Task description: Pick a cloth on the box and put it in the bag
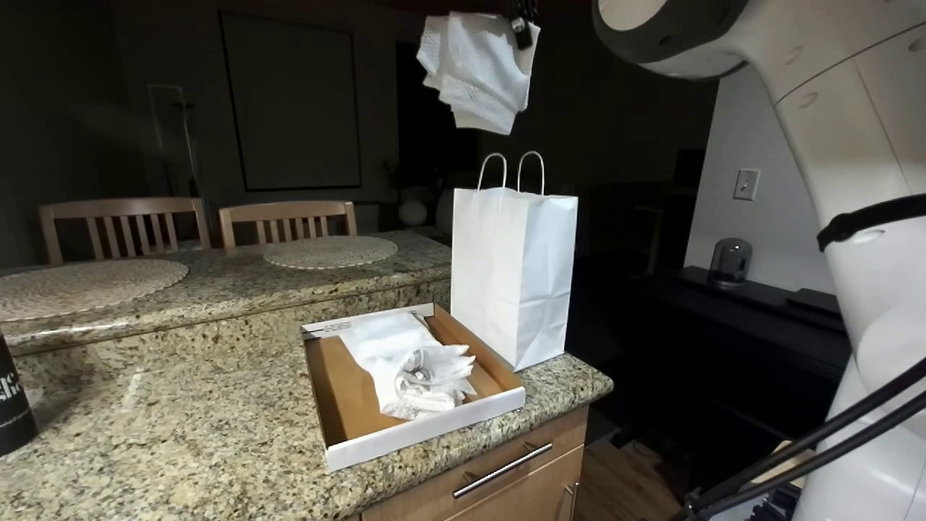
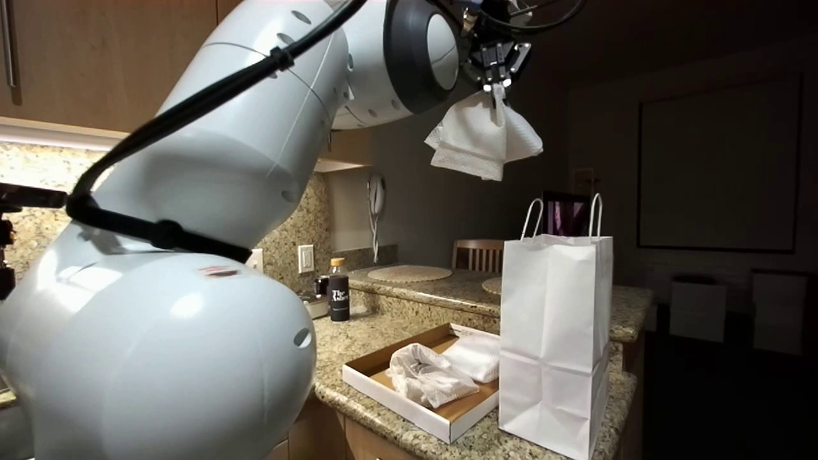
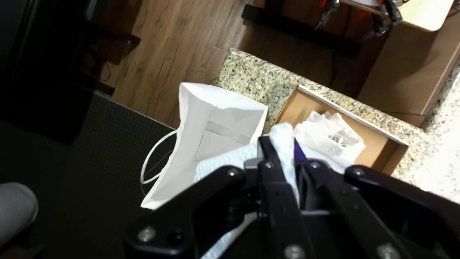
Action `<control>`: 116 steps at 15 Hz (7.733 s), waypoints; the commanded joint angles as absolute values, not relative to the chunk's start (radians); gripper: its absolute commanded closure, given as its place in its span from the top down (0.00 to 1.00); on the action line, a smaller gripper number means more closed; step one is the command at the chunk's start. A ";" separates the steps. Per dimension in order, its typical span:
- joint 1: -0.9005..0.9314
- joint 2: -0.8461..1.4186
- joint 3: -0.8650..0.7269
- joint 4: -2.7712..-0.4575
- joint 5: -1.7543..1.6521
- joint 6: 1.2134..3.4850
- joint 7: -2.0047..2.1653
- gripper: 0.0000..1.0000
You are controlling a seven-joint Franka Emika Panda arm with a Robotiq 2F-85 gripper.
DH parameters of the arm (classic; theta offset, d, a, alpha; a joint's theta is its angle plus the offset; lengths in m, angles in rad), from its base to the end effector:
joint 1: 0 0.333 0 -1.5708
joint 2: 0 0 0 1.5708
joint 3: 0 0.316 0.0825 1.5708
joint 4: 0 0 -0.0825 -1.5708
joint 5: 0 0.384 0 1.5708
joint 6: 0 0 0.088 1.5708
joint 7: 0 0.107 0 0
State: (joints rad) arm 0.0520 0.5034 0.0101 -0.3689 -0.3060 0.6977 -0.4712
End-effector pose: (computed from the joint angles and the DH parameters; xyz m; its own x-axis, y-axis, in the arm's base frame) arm 0.5314 -0.0108 0.7641 0.9294 0.2854 -0.2341 0.3216 -0.9373 0.1344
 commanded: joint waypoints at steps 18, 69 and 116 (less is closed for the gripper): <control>-0.251 0.795 -0.144 -0.378 -0.298 1.122 -1.118 0.07; 0.060 1.003 -0.249 -0.370 -0.568 1.632 -1.177 1.00; -0.214 0.339 -0.102 -0.396 -0.132 0.808 -1.469 1.00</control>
State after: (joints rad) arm -0.1477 0.4368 -0.1454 -0.3505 -0.2136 0.9349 -1.4417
